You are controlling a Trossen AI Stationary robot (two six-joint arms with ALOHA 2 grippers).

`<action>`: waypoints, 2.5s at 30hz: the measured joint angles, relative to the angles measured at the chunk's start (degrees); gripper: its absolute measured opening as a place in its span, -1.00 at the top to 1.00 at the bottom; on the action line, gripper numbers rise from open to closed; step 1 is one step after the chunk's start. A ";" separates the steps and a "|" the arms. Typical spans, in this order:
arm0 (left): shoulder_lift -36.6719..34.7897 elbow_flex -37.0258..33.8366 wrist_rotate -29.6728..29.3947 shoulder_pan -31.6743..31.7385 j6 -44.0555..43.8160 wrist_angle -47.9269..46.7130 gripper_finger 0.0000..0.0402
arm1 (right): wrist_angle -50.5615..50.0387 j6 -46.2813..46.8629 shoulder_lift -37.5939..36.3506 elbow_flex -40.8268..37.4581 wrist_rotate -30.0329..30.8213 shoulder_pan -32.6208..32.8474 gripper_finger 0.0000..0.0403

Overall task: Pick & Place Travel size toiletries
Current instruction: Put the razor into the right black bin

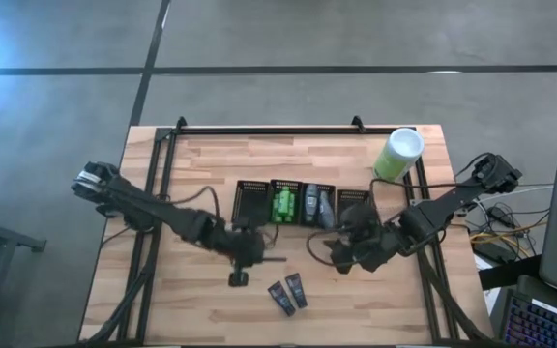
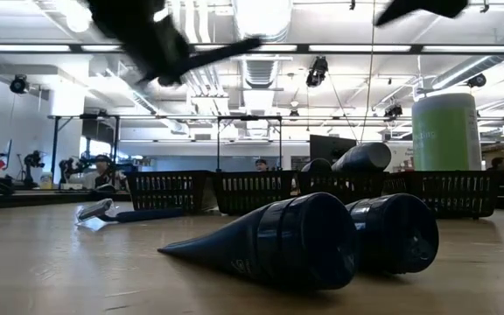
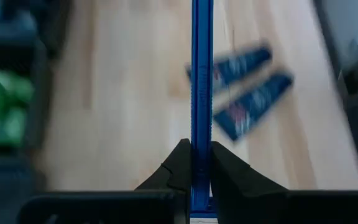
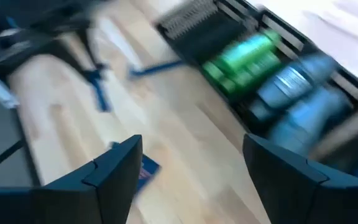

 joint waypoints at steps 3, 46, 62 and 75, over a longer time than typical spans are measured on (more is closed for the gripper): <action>-1.63 0.42 1.33 3.39 -0.86 6.58 0.83 | 4.33 -5.29 0.02 0.24 0.06 -0.32 -0.31; -3.64 0.24 5.89 11.18 0.94 42.29 0.83 | 22.65 -27.91 -0.57 8.68 -1.96 -7.06 -0.40; -3.52 0.26 6.01 11.26 0.83 45.20 0.83 | 22.26 -27.45 -0.46 8.49 -2.29 -7.13 0.29; -3.52 0.07 5.78 11.31 0.81 45.25 0.83 | 22.37 -27.60 -0.48 8.39 -2.78 -7.81 0.89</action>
